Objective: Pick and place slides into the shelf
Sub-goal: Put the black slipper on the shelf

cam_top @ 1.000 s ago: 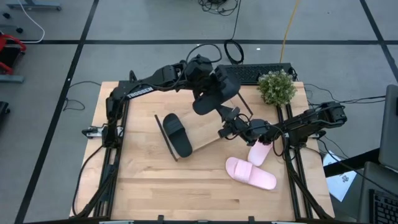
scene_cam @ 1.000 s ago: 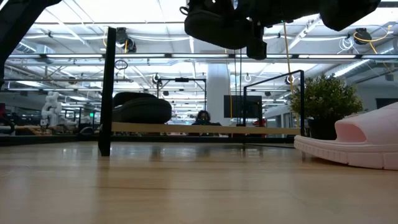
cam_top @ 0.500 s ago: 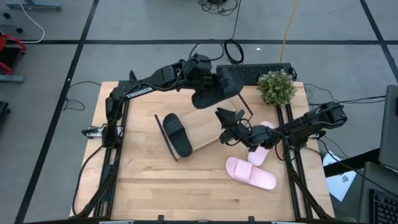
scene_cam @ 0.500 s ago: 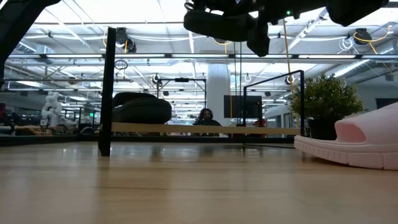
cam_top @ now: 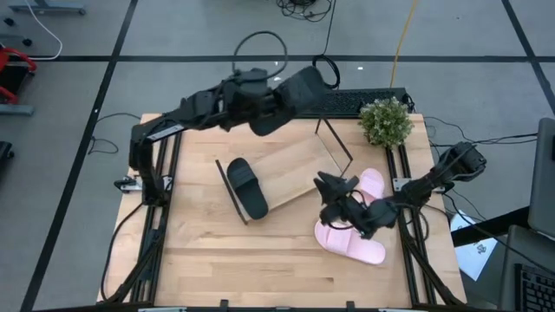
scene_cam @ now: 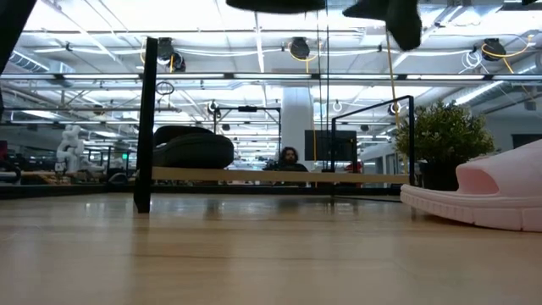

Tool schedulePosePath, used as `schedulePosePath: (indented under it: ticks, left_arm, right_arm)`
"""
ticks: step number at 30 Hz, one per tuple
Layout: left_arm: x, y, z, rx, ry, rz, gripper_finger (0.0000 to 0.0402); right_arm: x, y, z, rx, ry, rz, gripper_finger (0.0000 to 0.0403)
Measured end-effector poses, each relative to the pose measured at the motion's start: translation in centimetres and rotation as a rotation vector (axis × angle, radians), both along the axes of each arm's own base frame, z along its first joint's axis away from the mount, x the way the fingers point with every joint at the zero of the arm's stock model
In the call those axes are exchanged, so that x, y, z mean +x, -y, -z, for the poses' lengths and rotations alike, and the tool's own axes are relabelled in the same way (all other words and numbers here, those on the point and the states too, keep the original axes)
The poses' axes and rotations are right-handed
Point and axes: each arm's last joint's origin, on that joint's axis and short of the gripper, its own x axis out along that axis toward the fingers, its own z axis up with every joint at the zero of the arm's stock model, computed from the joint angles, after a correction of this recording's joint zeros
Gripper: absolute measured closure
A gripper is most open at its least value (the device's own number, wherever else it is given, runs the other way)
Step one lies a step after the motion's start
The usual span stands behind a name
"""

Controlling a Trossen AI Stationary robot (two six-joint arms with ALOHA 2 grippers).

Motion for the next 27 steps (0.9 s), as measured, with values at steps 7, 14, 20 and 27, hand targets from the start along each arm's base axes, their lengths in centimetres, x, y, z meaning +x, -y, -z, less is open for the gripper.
schedulePosePath:
  ticks: [7, 14, 20, 27]
  left_arm:
    - [-2.5, 6.9, -2.7, 0.131, 0.043, -0.024, 0.0401]
    - [-2.7, 15.1, -1.9, 0.122, 0.074, -0.054, 0.0401]
    - [-1.8, 21.8, 0.7, 0.114, 0.116, -0.133, 0.0401]
    - [0.8, 25.3, 4.8, 0.08, 0.171, -0.254, 0.0402]
  right_arm:
    - [-1.1, -0.7, -1.7, 0.071, 0.139, -0.059, 0.0236]
    - [-2.8, 0.7, -4.5, 0.146, 0.266, -0.052, 0.0243]
    - [-5.2, 3.0, -8.0, 0.274, 0.529, -0.075, 0.0243]
    - [-7.8, 4.5, -10.5, 0.33, 0.7, -0.143, 0.0243]
